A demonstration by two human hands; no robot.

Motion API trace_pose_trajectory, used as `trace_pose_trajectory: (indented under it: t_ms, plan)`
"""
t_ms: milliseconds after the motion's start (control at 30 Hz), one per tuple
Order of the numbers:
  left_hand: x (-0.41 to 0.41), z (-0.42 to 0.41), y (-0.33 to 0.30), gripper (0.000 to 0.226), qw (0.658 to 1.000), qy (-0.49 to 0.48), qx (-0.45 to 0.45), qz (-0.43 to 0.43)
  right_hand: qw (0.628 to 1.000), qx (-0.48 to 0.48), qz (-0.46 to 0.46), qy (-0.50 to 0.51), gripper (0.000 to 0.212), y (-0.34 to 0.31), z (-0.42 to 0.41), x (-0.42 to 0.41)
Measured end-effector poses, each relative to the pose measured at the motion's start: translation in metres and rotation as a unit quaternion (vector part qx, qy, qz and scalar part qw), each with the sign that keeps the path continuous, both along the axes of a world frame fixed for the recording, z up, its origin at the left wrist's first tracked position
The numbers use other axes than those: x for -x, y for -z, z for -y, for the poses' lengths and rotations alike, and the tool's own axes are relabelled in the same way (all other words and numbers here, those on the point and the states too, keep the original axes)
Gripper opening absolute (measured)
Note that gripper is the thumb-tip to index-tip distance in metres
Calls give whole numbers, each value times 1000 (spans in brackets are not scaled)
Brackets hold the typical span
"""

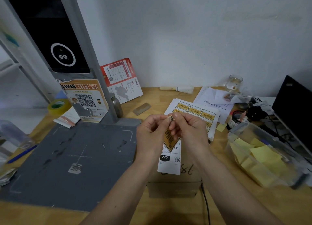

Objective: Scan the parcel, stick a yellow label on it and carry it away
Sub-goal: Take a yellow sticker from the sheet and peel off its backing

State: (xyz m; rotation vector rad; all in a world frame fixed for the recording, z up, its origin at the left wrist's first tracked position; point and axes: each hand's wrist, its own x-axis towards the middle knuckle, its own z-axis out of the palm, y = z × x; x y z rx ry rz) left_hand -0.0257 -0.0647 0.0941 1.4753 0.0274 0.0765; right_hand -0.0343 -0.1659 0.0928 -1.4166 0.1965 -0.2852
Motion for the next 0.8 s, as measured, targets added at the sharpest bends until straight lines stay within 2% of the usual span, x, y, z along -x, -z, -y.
trace_pose_trajectory:
  t_ms: [800]
  plan:
    - [-2, -1, 2, 6, 1000, 5, 6, 6, 1000, -9, -5, 9, 20, 0, -3, -1]
